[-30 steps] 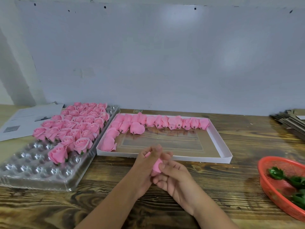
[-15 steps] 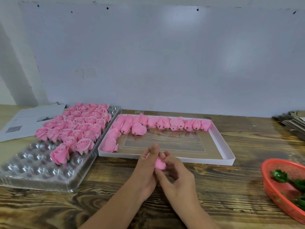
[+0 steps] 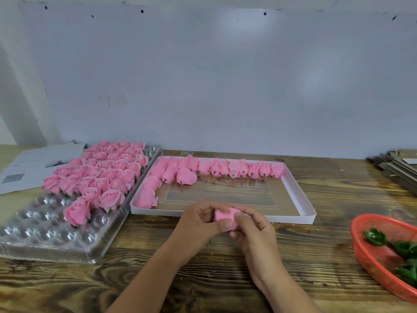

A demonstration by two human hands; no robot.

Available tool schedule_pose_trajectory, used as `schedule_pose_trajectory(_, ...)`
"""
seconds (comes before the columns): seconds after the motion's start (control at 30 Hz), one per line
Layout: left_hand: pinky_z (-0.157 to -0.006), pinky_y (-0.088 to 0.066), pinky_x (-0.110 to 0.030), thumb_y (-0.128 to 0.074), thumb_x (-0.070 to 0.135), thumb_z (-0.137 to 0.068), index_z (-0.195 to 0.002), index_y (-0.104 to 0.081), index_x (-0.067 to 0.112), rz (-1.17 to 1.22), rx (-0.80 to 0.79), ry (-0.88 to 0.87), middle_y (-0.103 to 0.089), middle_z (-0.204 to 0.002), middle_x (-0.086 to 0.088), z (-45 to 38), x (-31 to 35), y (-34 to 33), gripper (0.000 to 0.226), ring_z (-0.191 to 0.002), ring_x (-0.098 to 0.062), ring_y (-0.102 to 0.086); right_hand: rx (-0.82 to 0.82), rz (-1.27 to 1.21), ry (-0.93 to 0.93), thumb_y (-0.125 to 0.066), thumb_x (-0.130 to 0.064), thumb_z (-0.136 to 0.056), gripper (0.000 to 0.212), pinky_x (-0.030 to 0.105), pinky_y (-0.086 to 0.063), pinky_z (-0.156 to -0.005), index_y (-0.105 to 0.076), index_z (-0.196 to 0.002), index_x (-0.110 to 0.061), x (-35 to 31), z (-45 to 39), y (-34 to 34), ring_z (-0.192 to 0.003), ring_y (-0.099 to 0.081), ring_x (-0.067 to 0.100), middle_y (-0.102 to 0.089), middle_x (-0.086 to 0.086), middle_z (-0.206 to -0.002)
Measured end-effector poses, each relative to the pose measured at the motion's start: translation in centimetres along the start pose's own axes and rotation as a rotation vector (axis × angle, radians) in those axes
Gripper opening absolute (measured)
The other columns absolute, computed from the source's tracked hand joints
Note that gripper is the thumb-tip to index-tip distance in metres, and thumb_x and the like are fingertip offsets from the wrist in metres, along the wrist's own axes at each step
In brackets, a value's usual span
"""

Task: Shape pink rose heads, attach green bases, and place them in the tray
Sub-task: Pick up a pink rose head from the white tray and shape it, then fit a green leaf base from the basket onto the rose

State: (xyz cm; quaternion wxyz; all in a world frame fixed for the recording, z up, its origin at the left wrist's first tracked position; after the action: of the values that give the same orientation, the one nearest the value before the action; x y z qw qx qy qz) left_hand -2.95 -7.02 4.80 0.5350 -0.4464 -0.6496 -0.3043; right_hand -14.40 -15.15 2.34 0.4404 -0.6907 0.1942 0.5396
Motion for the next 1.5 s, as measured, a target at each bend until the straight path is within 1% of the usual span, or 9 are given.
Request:
schedule_pose_trajectory(0.27,-0.090,-0.058,-0.030,-0.083,0.022,-0.079,-0.103,-0.077,0.031,-0.126,-0.027,-0.032,-0.076,-0.113,-0.001,0.1,0.0,0.2,0.027,-0.108,-0.022,-0.072,-0.026,-0.131,-0.149,-0.058,-0.004,-0.095,0.020,0.021,-0.054,-0.061,-0.072,-0.106,0.004,0.4,-0.2,-0.1,-0.073,-0.059,0.017,-0.069,0.018,-0.089)
schedule_pose_trajectory(0.43,-0.085,-0.057,-0.021,-0.082,0.010,-0.082,-0.102,-0.079,0.031,-0.116,-0.004,0.008,-0.078,-0.108,0.000,-0.1,-0.4,0.4,0.029,-0.103,-0.018,-0.074,-0.034,-0.154,-0.173,-0.062,-0.005,-0.092,0.016,0.021,-0.055,-0.060,-0.073,-0.102,0.001,0.6,-0.3,0.0,-0.065,-0.060,0.013,-0.066,0.013,-0.079)
schedule_pose_trajectory(0.67,-0.081,-0.060,-0.025,-0.080,0.004,-0.072,-0.097,-0.081,0.011,0.342,0.104,0.188,-0.074,-0.115,-0.019,-0.4,-1.0,1.2,0.026,-0.106,-0.026,-0.072,-0.046,-0.090,-0.118,-0.047,-0.021,-0.101,0.026,0.025,-0.055,-0.056,-0.067,-0.110,-0.007,-1.6,0.1,0.6,-0.065,-0.062,0.015,-0.072,0.012,-0.084)
schedule_pose_trajectory(0.83,-0.078,-0.060,-0.024,-0.078,0.001,-0.071,-0.094,-0.082,0.008,0.469,0.123,0.254,-0.073,-0.119,-0.020,-0.5,-1.2,1.1,0.024,-0.109,-0.028,-0.072,0.134,0.355,0.186,-0.059,-0.005,-0.095,0.021,0.023,-0.058,-0.060,-0.071,-0.103,-0.020,-7.6,1.2,6.9,-0.065,-0.066,0.013,-0.075,0.003,-0.082)
schedule_pose_trajectory(0.93,-0.078,-0.060,-0.023,-0.078,0.002,-0.071,-0.092,-0.083,0.011,0.456,0.125,0.253,-0.074,-0.117,-0.018,-0.4,-1.1,1.0,0.023,-0.108,-0.026,-0.072,0.347,1.057,0.428,-0.067,-0.024,-0.086,0.011,0.021,-0.053,-0.060,-0.069,-0.089,-0.035,-12.1,1.2,13.0,-0.068,-0.066,0.003,-0.072,-0.014,-0.075)
schedule_pose_trajectory(1.0,-0.078,-0.060,-0.023,-0.078,0.003,-0.071,-0.092,-0.083,0.011,0.456,0.122,0.256,-0.074,-0.116,-0.017,-0.4,-1.0,1.0,0.023,-0.107,-0.025,-0.073,0.471,1.380,0.352,-0.070,-0.027,-0.082,0.013,0.027,-0.050,-0.059,-0.063,-0.080,-0.038,-13.9,0.0,18.1,-0.072,-0.066,0.009,-0.068,-0.018,-0.074)
schedule_pose_trajectory(1.17,-0.079,-0.061,-0.024,-0.076,0.001,-0.072,-0.093,-0.082,0.010,0.448,0.117,0.272,-0.074,-0.116,-0.018,-0.3,-0.9,1.0,0.023,-0.107,-0.026,-0.072,0.324,1.667,-0.180,-0.082,-0.023,-0.071,0.018,0.040,-0.056,-0.072,-0.068,-0.078,-0.032,-13.2,-3.9,27.2,-0.071,-0.067,0.019,-0.068,-0.008,-0.075)
schedule_pose_trajectory(1.3,-0.079,-0.061,-0.025,-0.076,0.000,-0.071,-0.096,-0.081,0.007,0.441,0.121,0.290,-0.073,-0.116,-0.019,-0.2,-0.8,1.0,0.026,-0.107,-0.026,-0.073,0.145,1.786,-0.148,-0.085,-0.042,-0.064,0.020,0.032,-0.053,-0.068,-0.066,-0.071,-0.044,-10.6,-5.8,28.8,-0.069,-0.063,0.004,-0.067,-0.014,-0.069)
schedule_pose_trajectory(1.5,-0.078,-0.061,-0.026,-0.075,-0.001,-0.072,-0.092,-0.082,0.009,0.444,0.117,0.304,-0.074,-0.114,-0.018,-0.1,-0.8,1.0,0.023,-0.105,-0.026,-0.073,0.300,1.833,-0.001,-0.081,-0.025,-0.063,0.028,0.038,-0.052,-0.055,-0.061,-0.053,-0.041,-8.8,-7.9,32.3,-0.052,-0.057,0.009,-0.058,-0.013,-0.051)
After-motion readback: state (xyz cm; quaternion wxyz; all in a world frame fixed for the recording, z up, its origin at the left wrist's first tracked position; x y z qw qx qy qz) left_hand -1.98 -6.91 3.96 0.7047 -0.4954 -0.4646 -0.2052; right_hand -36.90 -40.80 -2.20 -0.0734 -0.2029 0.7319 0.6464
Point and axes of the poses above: each hand's wrist, its own z-axis away from the middle knuckle, its own y-axis out of the back of the hand, x = y × z, the point moved 5 cm from there along -z, towards the middle knuckle
